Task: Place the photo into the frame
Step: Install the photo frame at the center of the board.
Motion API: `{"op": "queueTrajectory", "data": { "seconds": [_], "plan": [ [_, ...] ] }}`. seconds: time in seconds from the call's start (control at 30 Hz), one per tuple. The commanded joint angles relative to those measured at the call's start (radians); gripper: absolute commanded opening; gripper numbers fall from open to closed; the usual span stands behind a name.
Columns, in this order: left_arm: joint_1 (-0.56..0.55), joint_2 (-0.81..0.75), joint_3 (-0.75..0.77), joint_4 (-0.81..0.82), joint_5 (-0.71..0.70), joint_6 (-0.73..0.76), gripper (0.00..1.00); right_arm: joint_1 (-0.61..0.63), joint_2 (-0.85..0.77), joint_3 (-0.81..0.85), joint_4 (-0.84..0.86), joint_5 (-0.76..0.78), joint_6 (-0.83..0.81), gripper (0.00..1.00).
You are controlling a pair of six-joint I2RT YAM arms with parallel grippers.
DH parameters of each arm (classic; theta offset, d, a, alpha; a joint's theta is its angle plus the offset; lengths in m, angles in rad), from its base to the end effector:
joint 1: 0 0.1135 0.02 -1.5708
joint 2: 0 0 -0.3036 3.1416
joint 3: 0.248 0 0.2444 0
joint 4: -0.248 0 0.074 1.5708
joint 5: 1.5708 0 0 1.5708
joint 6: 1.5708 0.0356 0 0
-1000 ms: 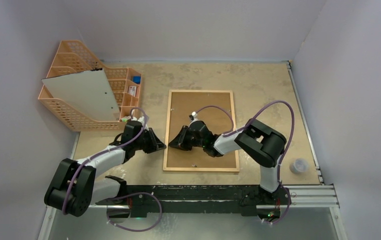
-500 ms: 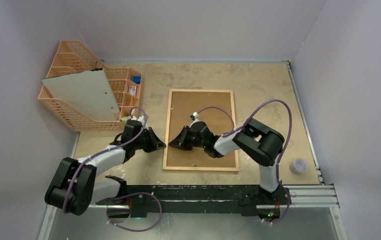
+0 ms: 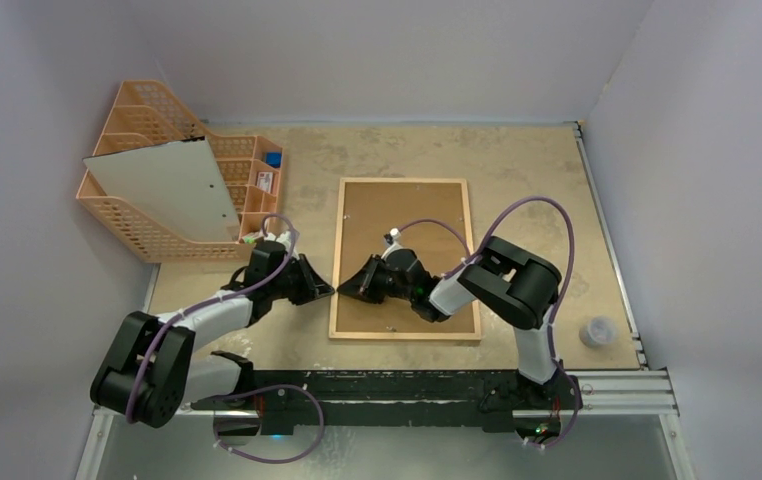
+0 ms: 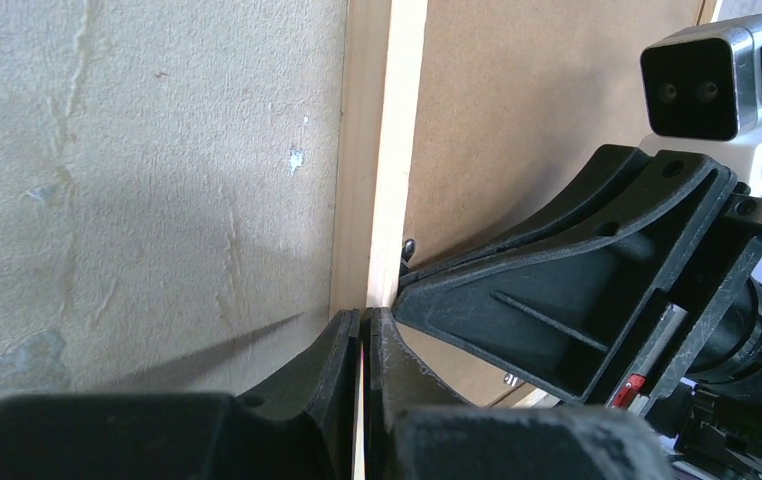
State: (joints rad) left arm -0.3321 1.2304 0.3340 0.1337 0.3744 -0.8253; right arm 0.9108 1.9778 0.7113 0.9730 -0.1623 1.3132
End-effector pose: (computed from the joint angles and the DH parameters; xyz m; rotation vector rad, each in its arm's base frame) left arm 0.1762 -0.0745 0.1781 -0.4115 2.4597 -0.9755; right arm 0.2241 0.2981 0.1527 0.3139 2.2132 1.5657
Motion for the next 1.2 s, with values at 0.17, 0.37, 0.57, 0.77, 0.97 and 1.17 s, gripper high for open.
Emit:
{"op": "queueTrajectory", "data": {
  "seconds": [0.17,0.37,0.57,0.77,0.97,1.17],
  "plan": [
    [-0.022,-0.007,-0.006,-0.063,-0.03,0.017,0.07,0.005,-0.124,-0.03,-0.08,0.119,-0.005,0.15],
    [-0.022,0.005,-0.015,-0.026,-0.004,0.008,0.19,0.004,-0.097,-0.022,-0.126,0.098,0.012,0.2],
    [-0.022,0.015,-0.022,-0.005,0.011,0.001,0.14,0.005,-0.07,-0.014,-0.122,0.085,0.014,0.21],
    [-0.022,0.037,-0.028,0.013,0.023,0.002,0.03,0.005,-0.019,0.016,-0.127,0.061,0.019,0.17],
    [-0.023,0.044,-0.033,0.021,0.031,-0.002,0.0,0.004,0.003,0.032,-0.126,0.07,0.021,0.13],
    [-0.036,0.054,-0.049,0.033,0.027,-0.011,0.0,0.005,0.008,-0.024,-0.009,0.127,0.051,0.09]
  ]
}}
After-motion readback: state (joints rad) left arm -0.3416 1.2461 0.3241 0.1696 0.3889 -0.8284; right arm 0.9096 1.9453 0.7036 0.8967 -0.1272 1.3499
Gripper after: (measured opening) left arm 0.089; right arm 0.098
